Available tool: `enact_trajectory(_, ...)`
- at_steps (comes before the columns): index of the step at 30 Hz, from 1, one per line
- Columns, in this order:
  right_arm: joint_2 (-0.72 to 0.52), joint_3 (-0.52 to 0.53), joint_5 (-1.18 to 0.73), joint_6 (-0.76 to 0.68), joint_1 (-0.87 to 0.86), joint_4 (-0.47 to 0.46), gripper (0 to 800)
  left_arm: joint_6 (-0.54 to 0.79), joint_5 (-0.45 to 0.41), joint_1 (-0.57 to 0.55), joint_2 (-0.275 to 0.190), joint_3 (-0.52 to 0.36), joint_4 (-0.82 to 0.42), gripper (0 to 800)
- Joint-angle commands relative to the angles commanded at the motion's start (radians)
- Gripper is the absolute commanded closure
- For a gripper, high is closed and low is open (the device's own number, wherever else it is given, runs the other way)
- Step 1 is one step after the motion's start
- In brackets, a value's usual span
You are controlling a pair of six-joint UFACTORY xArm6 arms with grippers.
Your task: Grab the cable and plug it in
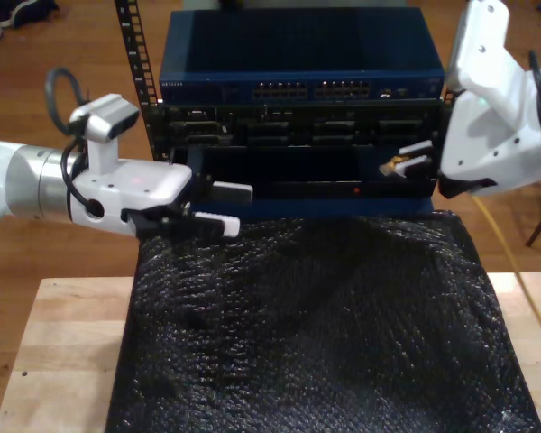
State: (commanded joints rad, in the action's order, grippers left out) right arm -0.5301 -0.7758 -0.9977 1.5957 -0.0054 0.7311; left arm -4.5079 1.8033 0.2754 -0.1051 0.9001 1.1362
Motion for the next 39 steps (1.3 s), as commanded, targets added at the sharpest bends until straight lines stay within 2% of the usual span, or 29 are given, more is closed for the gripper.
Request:
enact_trajectory(7,0.020,0.006,-0.064,-0.011,-0.069,-0.086,800,0.006,-0.061,-0.005,-0.006,0.028,-0.135,1)
enact_trajectory(11,0.021,0.009,-0.064,-0.023,-0.071,-0.124,800,0.020,-0.114,-0.005,-0.023,0.049,-0.270,0)
enact_trajectory(19,0.020,0.012,-0.064,-0.046,-0.071,-0.157,800,0.115,-0.172,0.000,-0.104,0.054,-0.505,0)
enact_trajectory(24,0.020,0.018,-0.064,-0.052,-0.071,-0.157,800,0.150,-0.172,0.018,-0.140,0.054,-0.666,0)
enact_trajectory(28,0.020,0.023,-0.064,-0.052,-0.069,-0.157,800,0.224,-0.172,0.074,-0.166,0.052,-0.778,0)
enact_trajectory(31,0.021,0.025,-0.064,-0.052,-0.069,-0.158,800,0.293,-0.166,0.137,-0.184,0.052,-0.799,0)
enact_trajectory(39,0.035,0.037,-0.063,-0.052,-0.069,-0.157,800,0.543,-0.107,0.397,-0.184,0.048,-0.848,0)
